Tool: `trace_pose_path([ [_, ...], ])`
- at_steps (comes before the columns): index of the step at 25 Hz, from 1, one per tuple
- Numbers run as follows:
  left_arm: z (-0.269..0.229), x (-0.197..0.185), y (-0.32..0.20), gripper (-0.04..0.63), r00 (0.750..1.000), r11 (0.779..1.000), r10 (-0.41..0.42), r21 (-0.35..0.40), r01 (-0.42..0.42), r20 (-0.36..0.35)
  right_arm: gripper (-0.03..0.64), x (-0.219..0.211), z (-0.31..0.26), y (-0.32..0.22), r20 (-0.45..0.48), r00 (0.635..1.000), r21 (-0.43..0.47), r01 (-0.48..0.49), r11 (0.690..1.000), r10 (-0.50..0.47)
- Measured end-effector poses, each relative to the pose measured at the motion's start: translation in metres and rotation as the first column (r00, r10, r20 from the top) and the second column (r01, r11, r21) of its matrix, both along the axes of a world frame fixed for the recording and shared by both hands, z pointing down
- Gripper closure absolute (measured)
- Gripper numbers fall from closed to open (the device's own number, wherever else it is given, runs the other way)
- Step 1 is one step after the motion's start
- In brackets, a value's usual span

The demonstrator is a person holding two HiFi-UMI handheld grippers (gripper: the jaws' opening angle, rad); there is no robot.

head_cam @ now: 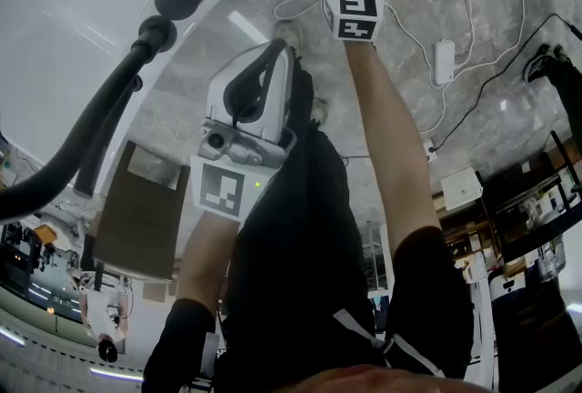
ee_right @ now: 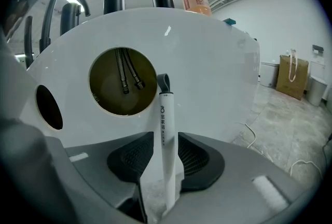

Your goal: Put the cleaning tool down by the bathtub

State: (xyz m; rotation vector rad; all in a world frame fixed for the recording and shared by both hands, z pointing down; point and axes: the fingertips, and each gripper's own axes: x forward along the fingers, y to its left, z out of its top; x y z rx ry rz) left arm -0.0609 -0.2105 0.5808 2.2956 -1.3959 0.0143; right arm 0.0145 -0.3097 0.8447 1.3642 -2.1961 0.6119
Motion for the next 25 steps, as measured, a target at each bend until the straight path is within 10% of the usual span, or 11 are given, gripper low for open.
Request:
trace_pose_path([
  [25,-0.098,0.015,0.096,0.589,0.999,0.994,-0.046,0.103,0.047,-0.005,0.617,0.027,-0.096,0.113,0.044,0.998,-0.031,-0.038,0.999,0.039],
])
